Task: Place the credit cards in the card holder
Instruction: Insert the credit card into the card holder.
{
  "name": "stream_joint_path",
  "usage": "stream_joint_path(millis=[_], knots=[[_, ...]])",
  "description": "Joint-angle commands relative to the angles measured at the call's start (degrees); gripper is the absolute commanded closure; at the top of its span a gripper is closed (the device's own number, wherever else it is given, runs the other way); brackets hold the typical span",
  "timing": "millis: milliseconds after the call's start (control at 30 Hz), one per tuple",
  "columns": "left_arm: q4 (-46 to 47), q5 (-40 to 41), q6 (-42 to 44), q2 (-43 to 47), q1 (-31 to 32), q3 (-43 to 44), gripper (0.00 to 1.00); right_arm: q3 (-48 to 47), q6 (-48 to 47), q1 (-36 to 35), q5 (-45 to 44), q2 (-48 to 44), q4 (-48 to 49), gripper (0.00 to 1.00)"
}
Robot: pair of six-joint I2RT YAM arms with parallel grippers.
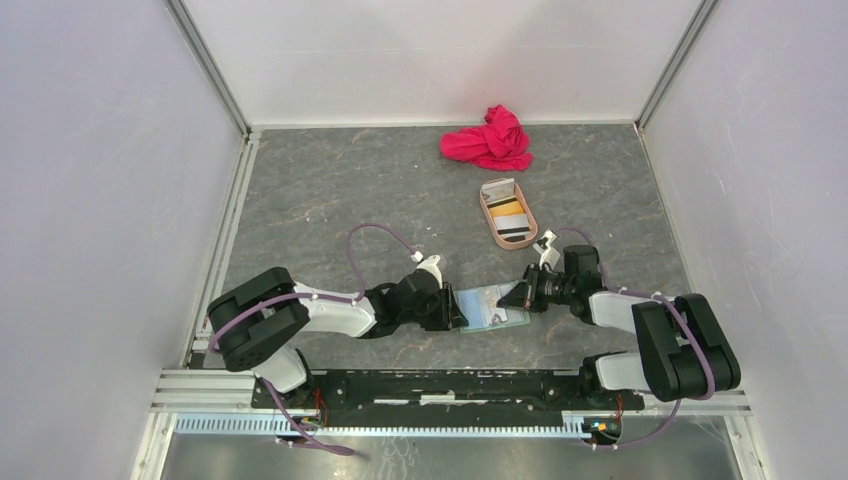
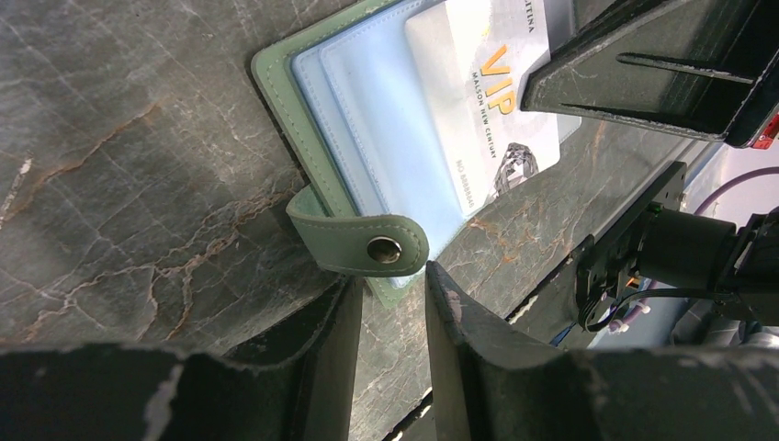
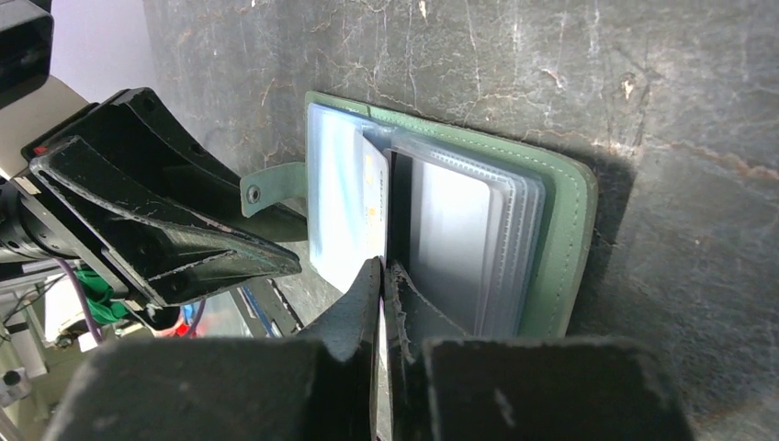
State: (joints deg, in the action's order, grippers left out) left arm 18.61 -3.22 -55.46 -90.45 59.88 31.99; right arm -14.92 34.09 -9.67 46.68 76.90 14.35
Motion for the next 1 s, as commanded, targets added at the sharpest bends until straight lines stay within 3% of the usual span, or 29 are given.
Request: stream_joint_path(millis=[0, 200, 633, 967], knots=[[-3.42, -0.24, 1.76, -2.29, 0.42, -0.53, 0.61, -2.25, -5.24, -1.32, -3.31, 0.48, -3.26, 0.91], [-2.86, -0.44, 1.85, -2.01, 0.5, -0.87, 0.61, -4.85, -8.95, -2.72, -4.51, 0.49, -6.03, 0.88], [-2.06, -0.29, 1.85, -1.15, 0.47, -1.57, 0.61, -6.48, -15.6, -4.68, -10.2, -3.73, -11.94, 0.66], [-0.96, -0.29, 2.02, -0.48, 0.5, -2.25, 0.61, -8.31, -19.77, -7.73, -13.42, -4.52, -14.25, 0.64]])
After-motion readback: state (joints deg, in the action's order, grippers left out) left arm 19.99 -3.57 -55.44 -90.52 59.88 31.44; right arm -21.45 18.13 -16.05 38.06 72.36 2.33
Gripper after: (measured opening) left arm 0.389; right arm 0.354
